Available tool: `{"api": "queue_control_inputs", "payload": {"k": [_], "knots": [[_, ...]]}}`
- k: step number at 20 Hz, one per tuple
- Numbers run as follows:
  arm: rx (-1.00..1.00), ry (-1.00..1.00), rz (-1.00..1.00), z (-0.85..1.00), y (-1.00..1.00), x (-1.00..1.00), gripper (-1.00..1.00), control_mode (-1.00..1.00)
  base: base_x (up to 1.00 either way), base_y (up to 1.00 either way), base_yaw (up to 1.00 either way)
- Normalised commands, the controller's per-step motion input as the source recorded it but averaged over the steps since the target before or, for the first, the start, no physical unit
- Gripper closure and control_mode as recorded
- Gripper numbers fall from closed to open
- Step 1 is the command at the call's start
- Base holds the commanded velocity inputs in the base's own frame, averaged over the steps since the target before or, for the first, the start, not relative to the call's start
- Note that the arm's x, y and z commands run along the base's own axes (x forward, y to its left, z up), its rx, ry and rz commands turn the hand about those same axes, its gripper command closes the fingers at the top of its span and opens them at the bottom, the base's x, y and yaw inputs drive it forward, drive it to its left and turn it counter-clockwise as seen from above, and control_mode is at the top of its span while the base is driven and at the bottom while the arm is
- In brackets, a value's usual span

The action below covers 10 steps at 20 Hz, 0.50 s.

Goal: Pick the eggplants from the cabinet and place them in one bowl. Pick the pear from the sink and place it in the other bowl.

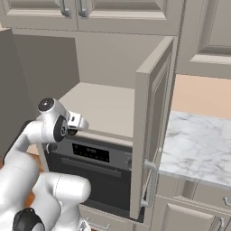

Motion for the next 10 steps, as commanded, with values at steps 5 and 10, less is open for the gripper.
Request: {"api": "queue_control_inputs", "payload": {"k": [5,10], "knots": [[0.0,0.0,-0.03,0.0,-0.02,-0.09,1.0,1.0,-0.67,-0.02,-0.12],[0.0,0.0,0.0,0.0,0.0,0.0,1.0,1.0,-1.0,0.0,-0.23]]}}
